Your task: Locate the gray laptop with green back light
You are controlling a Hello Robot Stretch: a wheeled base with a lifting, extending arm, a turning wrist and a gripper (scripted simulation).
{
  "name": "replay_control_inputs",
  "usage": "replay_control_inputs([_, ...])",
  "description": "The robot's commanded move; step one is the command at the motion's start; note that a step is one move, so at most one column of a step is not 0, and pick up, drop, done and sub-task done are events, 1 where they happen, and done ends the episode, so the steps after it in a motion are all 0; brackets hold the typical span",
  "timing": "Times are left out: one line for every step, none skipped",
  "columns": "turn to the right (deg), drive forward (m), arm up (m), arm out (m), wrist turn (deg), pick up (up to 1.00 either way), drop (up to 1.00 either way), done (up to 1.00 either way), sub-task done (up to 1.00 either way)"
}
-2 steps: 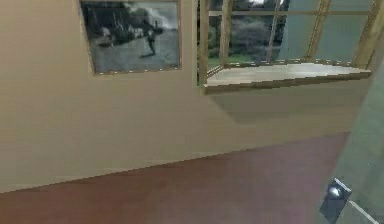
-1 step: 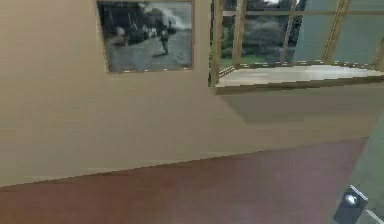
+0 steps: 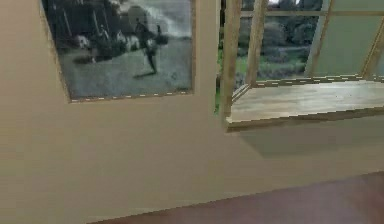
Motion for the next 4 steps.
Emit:
replay_control_inputs([24.0,0.00,0.00,0.00,0.0,0.00,0.00,0.00,0.00])
replay_control_inputs([0.0,0.15,0.00,0.00,0.0,0.00,0.00,0.00,0.00])
replay_control_inputs([-6.0,0.00,0.00,0.00,0.0,0.00,0.00,0.00,0.00])
replay_control_inputs([0.0,0.30,0.00,0.00,0.0,0.00,0.00,0.00,0.00])
